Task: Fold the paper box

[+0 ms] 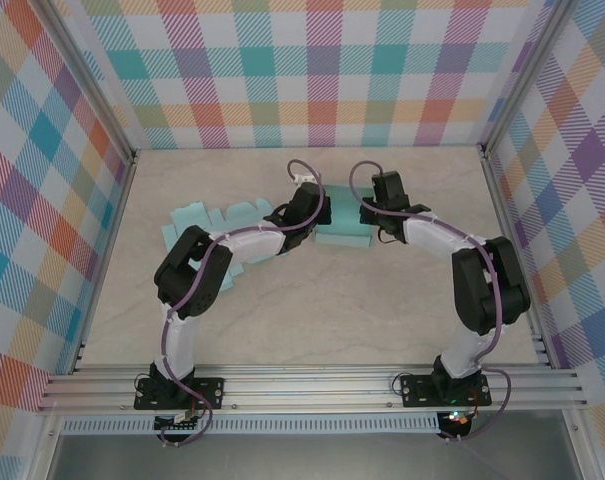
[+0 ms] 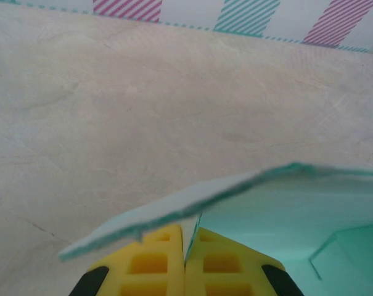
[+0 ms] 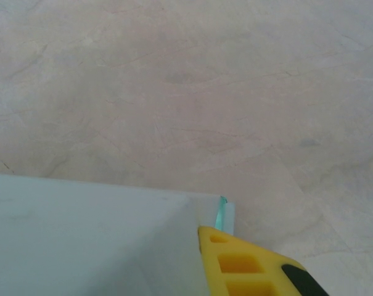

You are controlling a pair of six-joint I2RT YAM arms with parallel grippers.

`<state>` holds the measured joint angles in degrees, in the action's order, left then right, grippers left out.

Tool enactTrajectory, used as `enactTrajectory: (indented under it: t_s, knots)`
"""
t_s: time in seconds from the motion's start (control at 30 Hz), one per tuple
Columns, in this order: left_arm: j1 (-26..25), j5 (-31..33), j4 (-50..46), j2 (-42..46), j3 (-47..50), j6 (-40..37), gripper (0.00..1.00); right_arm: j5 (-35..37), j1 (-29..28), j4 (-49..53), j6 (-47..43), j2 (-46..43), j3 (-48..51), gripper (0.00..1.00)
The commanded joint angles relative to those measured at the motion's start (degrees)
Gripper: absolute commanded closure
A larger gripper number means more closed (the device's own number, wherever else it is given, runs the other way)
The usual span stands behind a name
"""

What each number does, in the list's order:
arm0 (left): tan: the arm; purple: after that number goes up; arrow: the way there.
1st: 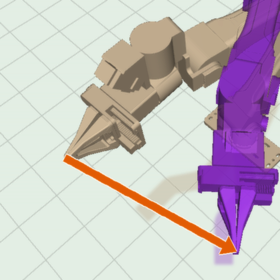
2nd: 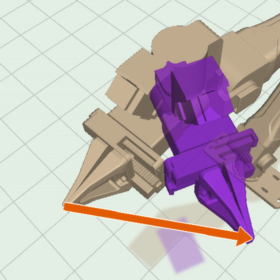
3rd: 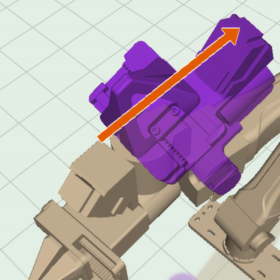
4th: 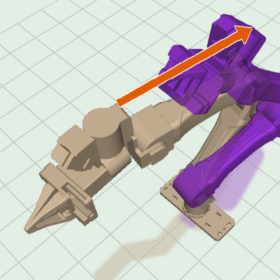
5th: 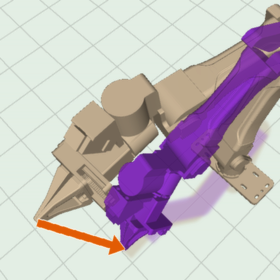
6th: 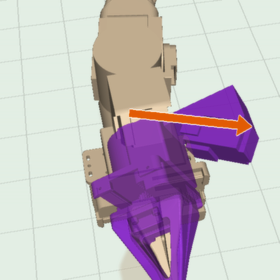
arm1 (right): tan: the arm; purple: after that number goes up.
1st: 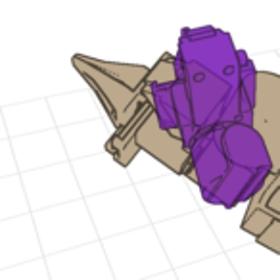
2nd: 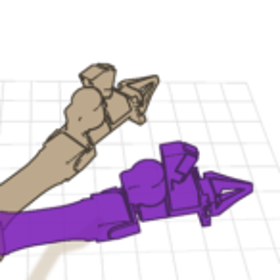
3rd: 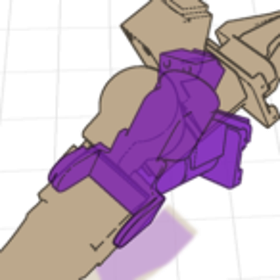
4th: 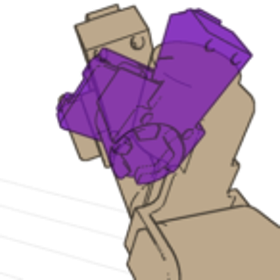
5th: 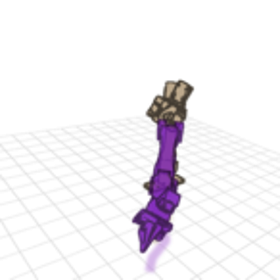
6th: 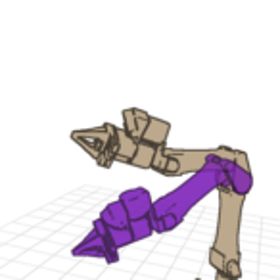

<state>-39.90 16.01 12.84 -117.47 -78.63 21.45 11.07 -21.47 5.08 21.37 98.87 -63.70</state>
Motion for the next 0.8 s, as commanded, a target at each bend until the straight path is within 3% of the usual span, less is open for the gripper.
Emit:
enactTrajectory:
  t_s: [0.0, 0.33, 0.53, 0.67, 0.77]
  knots:
    - [-3.6, -5.51, 2.1, 1.0, 3.67, 2.48, 0.98, -5.34, -2.26, -3.84, 1.74, -1.52, 2.96, 0.84]
    - [-4.2, -4.49, 5.57, 3.35, 11.18, 2.32, 0.98, -5.53, -2.84, -5.77, 1.85, -4.53, 8.64, 0.85]
    - [-4.22, -6.39, 11.68, 5.79, 17.38, 0.77, 0.9, -5.63, -3.46, -9.31, 1.52, -7.74, 14.61, 0.83]
    - [-4.22, -7.03, 15.52, 6.41, 21.25, 0.33, 0.84, -5.1, -3.96, -10.97, 1.4, -9.8, 18.14, 0.75]
    - [-4.24, -7.39, 17.2, 6.9, 23.17, -0.25, 0.74, -4.75, -4.27, -10.73, 1.52, -11.81, 19.64, 0.63]
